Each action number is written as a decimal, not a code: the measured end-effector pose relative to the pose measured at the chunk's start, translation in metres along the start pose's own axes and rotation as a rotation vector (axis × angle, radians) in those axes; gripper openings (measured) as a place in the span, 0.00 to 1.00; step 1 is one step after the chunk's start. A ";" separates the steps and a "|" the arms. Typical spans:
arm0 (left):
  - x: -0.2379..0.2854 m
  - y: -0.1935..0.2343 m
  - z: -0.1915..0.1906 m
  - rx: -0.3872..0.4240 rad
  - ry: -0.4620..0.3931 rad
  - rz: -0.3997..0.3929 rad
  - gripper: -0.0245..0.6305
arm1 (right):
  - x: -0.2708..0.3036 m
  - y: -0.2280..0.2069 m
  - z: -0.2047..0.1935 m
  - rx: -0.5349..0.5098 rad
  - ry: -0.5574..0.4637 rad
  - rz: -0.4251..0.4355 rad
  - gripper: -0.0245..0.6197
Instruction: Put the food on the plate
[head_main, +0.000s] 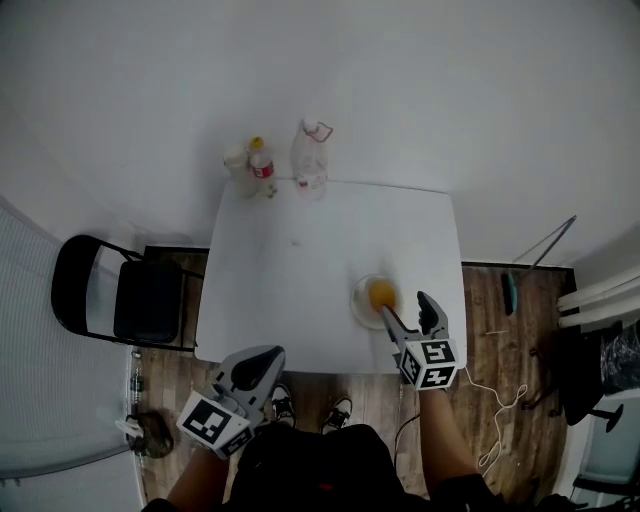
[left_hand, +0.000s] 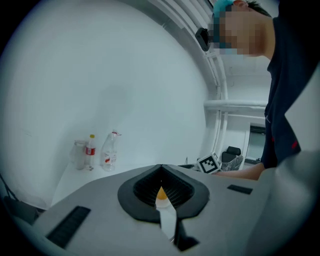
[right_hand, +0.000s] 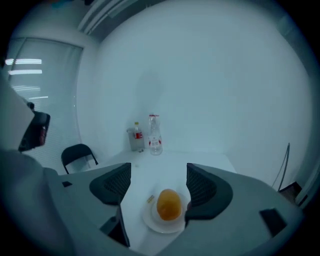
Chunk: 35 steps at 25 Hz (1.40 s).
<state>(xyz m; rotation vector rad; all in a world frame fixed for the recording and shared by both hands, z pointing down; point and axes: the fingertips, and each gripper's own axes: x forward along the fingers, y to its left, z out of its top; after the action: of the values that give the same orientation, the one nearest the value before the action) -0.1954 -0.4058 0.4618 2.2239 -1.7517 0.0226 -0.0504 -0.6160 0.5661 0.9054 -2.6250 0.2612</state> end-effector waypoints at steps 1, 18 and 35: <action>0.003 -0.005 0.005 0.010 -0.010 -0.024 0.07 | -0.019 0.002 0.014 0.019 -0.031 -0.009 0.58; 0.032 -0.083 0.079 0.134 -0.154 -0.326 0.07 | -0.222 0.028 0.131 0.015 -0.452 -0.205 0.07; 0.010 -0.081 0.092 0.170 -0.176 -0.314 0.07 | -0.243 0.055 0.137 0.001 -0.491 -0.148 0.07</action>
<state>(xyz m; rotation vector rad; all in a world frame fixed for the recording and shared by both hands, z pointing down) -0.1323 -0.4217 0.3581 2.6755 -1.5098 -0.0999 0.0567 -0.4757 0.3430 1.2958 -2.9686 -0.0032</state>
